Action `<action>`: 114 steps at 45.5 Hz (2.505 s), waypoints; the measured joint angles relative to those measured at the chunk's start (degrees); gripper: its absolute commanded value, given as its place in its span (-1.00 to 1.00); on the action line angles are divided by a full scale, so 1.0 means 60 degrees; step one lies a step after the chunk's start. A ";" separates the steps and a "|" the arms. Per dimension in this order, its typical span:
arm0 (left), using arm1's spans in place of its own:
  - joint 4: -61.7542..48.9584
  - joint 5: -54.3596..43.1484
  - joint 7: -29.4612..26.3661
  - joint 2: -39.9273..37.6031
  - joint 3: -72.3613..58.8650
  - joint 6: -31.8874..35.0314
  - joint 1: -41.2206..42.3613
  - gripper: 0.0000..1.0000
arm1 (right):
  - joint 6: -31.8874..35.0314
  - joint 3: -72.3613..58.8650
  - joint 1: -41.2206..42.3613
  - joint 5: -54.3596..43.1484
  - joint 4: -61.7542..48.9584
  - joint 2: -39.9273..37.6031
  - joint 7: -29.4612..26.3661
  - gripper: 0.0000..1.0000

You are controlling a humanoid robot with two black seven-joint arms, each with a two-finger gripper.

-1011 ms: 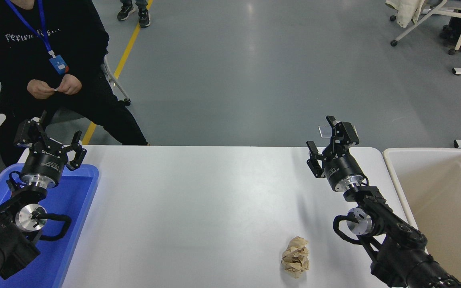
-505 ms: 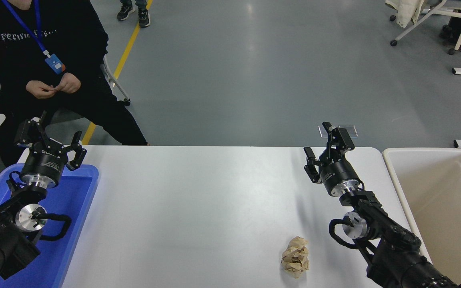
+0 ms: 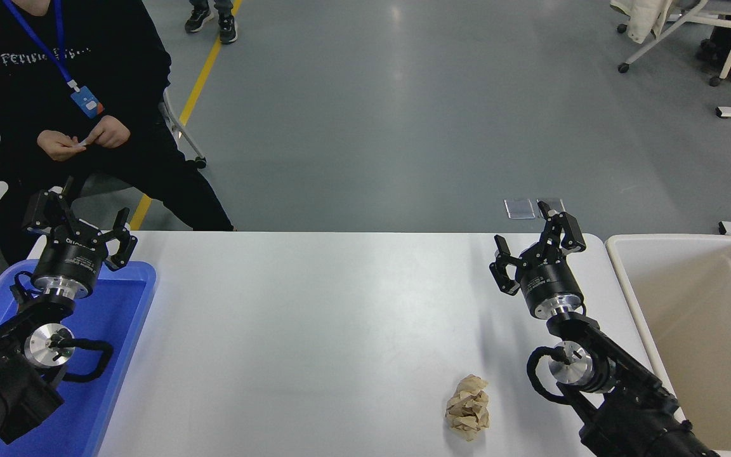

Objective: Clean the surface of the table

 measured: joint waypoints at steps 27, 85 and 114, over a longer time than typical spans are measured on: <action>0.0000 0.0008 0.0000 0.0000 0.0000 0.0002 0.0000 1.00 | -0.1238 -0.5740 0.0950 -0.3628 0.3917 -0.5193 -0.1215 1.00; -0.0001 0.0015 0.0000 0.0000 0.0000 0.0001 -0.0001 1.00 | -0.1171 -1.0446 0.3126 -0.3621 0.6728 -0.4918 -0.6766 1.00; -0.0005 0.0014 0.0000 0.0000 0.0000 -0.0010 -0.0001 1.00 | -0.1246 -1.0464 0.3707 -0.2599 0.6247 -0.3998 -0.6905 1.00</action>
